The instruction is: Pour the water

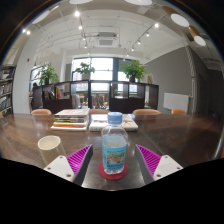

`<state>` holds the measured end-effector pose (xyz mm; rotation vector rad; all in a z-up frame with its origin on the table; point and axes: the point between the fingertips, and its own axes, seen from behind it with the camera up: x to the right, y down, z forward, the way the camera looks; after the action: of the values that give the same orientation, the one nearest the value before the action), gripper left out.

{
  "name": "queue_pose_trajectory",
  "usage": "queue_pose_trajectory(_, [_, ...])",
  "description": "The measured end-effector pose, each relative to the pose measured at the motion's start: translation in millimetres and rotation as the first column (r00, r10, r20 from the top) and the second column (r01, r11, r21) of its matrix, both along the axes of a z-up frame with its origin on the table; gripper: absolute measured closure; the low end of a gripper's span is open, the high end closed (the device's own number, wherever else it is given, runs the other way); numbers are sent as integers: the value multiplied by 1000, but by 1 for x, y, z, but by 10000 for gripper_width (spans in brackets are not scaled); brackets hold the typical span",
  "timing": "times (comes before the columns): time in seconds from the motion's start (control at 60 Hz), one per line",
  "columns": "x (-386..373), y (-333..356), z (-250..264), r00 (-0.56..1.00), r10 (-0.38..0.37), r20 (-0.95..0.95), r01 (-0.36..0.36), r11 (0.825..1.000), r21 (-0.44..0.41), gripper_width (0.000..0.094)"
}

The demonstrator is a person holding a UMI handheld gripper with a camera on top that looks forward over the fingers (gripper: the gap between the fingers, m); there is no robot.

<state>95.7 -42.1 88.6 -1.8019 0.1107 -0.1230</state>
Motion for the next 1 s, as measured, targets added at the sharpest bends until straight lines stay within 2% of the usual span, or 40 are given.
queue_pose_trajectory(0.2, [-36, -87, -22, 997, -33, -65, 28, 996, -81, 76])
queue_pose_trajectory(0.35, [-77, -144, -38, 996, -7, -86, -5, 990, -142, 75])
queue_pose_trajectory(0.517, [-108, -182, -11, 997, 19, -80, -29, 992, -126, 75])
queue_pose_trajectory(0.717, [-123, -211, 36, 997, 64, -51, -68, 996, -65, 69])
queue_pose_trajectory(1.0, [-129, -236, 75, 997, 65, -51, -66, 998, -10, 71])
